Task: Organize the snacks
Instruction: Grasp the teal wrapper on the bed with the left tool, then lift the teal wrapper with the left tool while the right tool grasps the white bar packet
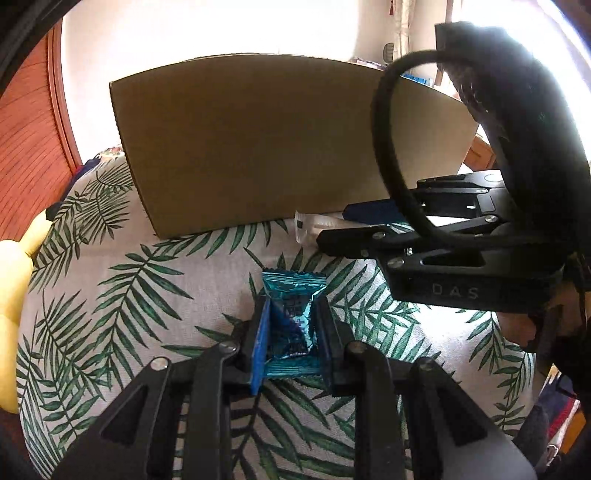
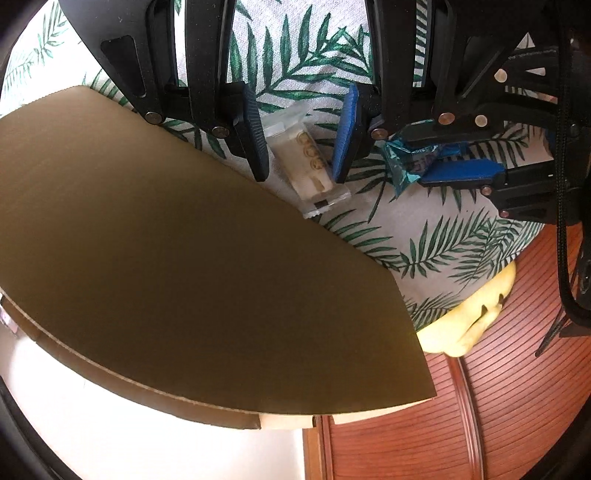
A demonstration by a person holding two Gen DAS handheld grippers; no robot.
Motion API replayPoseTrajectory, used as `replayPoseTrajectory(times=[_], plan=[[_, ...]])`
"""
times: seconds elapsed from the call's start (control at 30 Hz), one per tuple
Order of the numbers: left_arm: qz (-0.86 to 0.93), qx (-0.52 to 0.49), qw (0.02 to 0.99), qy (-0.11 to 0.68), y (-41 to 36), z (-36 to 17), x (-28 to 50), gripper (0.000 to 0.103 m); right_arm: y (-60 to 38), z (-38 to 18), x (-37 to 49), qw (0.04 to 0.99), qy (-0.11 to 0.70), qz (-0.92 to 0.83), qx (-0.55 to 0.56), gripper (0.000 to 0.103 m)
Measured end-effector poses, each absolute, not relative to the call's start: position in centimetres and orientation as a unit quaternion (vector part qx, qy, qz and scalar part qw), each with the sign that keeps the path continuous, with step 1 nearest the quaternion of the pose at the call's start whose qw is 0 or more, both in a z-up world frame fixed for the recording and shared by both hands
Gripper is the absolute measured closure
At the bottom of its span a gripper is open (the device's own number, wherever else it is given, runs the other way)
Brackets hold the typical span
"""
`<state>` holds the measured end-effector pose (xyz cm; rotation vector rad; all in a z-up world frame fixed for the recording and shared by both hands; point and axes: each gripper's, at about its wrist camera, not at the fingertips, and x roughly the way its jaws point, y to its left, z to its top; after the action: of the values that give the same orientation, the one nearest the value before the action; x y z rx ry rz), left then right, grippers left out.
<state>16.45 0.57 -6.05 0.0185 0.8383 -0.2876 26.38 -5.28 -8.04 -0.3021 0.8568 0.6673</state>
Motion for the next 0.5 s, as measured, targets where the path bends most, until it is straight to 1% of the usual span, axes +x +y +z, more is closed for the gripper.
replayPoseTrajectory(times=[0.07,0.2,0.3,0.5], plan=[[-0.14,0.005,0.903,0.405,0.5,-6.1,16.3,0.081,-5.3,-8.1,26.4,0.844,0.408,0.316,-0.146,0.071],[-0.137,0.003,0.904,0.405,0.7,-5.9,16.4,0.081,-5.0,-8.1,25.8,0.84,0.406,0.324,-0.155,0.081],[-0.134,-0.001,0.905,0.404,0.3,-6.0,16.5,0.081,-4.8,-8.1,25.3,0.842,0.403,0.321,-0.162,0.083],[-0.13,-0.004,0.907,0.401,1.0,-6.1,15.9,0.081,-6.2,-7.4,23.6,0.853,0.391,0.318,-0.138,0.083]])
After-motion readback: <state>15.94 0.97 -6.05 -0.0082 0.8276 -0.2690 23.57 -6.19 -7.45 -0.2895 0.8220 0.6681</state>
